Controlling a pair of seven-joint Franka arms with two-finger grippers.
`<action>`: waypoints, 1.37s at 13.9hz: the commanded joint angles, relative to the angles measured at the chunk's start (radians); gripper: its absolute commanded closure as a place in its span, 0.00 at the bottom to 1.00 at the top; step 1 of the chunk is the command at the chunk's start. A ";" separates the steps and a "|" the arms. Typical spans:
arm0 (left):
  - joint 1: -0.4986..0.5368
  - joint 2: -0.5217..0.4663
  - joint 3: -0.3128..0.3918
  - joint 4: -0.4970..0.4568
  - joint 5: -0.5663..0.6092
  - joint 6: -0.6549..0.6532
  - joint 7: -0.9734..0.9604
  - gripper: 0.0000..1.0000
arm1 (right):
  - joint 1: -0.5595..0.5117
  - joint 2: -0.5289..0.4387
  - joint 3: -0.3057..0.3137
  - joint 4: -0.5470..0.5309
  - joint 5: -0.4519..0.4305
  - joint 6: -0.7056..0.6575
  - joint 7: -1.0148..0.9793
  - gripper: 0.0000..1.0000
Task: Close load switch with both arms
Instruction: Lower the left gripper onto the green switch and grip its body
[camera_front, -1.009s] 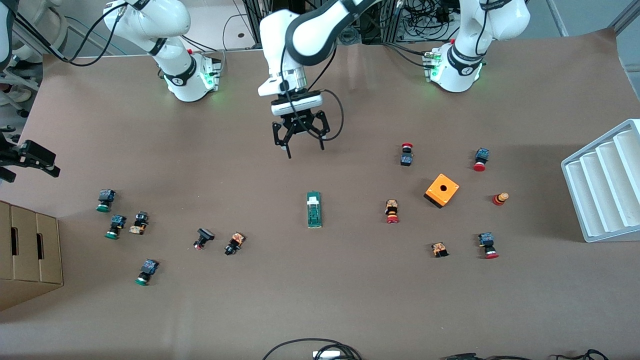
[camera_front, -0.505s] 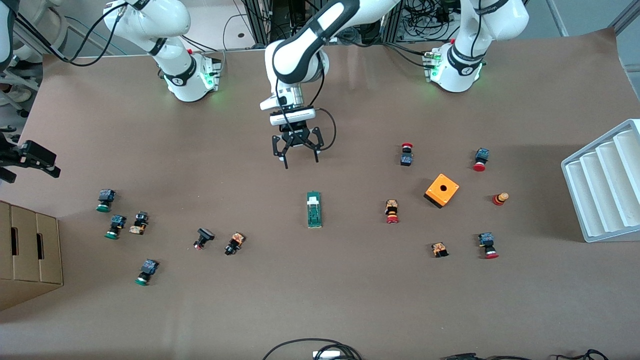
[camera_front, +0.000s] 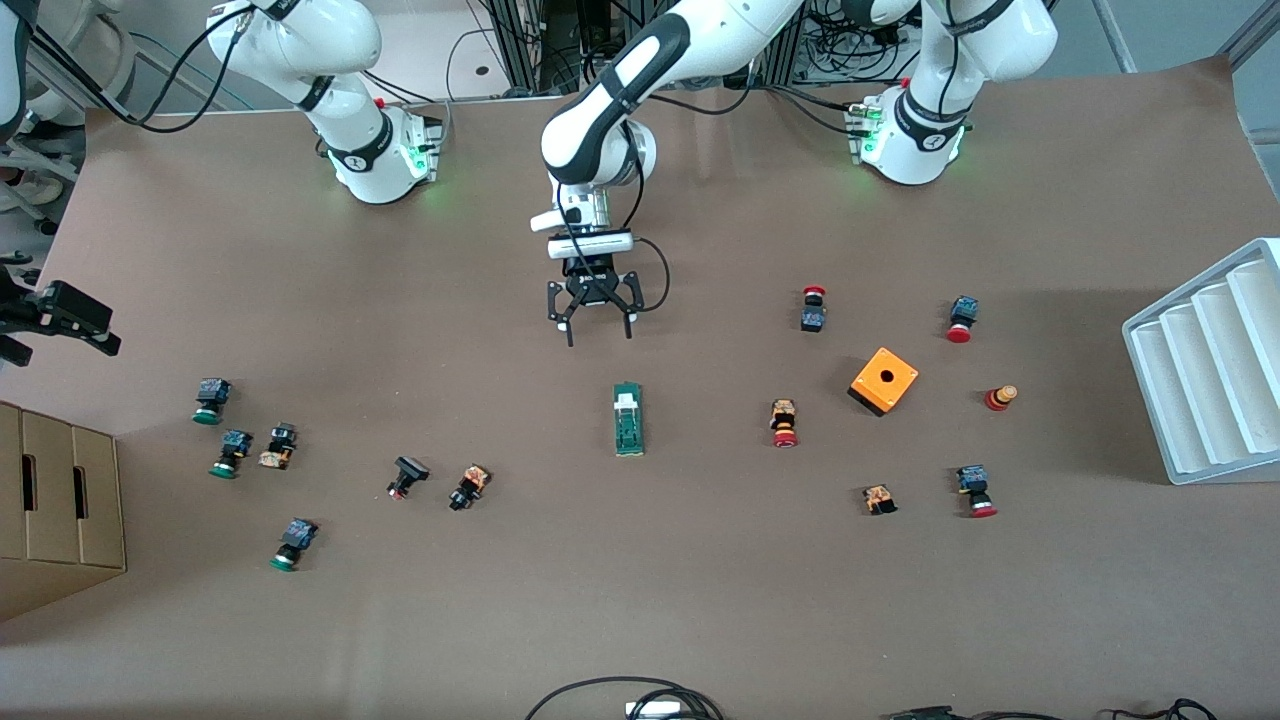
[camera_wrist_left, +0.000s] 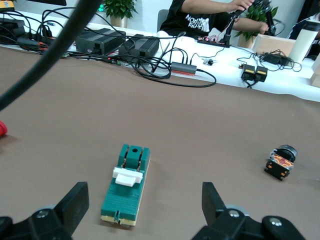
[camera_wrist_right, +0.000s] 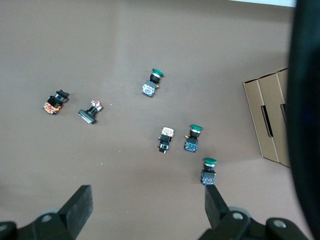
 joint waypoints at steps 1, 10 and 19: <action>-0.004 0.050 0.003 0.018 0.098 -0.009 -0.111 0.00 | -0.003 -0.002 -0.004 -0.004 0.022 0.012 0.003 0.00; -0.003 0.155 0.003 0.024 0.178 -0.053 -0.208 0.00 | -0.001 0.003 -0.004 -0.005 0.021 -0.014 -0.002 0.00; 0.015 0.230 -0.004 0.047 0.204 -0.070 -0.180 0.00 | 0.032 0.079 0.009 -0.007 0.022 -0.089 0.003 0.00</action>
